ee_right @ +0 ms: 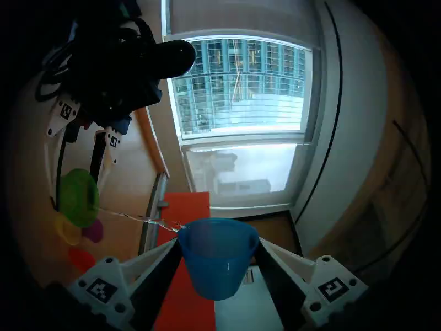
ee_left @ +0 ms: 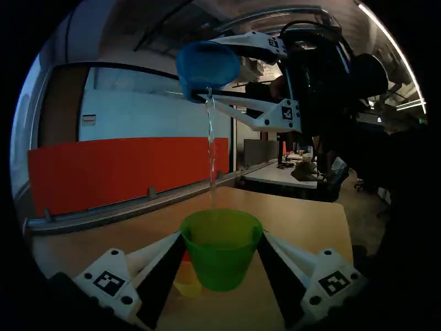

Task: Pour water

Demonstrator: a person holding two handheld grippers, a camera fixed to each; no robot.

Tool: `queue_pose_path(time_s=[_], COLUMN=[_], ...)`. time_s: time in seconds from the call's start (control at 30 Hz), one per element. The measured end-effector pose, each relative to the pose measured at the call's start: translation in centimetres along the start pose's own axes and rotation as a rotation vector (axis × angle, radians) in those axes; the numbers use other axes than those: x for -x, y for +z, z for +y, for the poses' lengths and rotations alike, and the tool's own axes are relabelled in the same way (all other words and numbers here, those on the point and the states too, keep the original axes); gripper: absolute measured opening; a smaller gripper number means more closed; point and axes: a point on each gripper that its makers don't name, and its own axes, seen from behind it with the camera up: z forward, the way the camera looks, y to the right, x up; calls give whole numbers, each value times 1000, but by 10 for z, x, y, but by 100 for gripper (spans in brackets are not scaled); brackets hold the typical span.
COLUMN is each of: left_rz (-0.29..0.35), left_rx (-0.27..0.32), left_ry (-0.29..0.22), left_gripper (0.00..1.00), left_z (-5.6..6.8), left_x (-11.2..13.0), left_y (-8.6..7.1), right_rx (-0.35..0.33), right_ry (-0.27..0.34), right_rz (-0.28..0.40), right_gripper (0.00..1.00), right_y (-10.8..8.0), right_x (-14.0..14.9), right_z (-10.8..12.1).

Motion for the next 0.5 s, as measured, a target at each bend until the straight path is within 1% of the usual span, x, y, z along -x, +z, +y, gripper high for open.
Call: queue_pose_path(time_s=[0.5], left_rz=[2], left_rx=[-6], left_ry=[-3], left_gripper=[86], left_z=[-4], left_x=[0], left_y=[0], right_rx=[7], right_ry=[-61], right_rz=[0], right_gripper=[90], right_y=[1], right_x=[-4], right_z=[1])
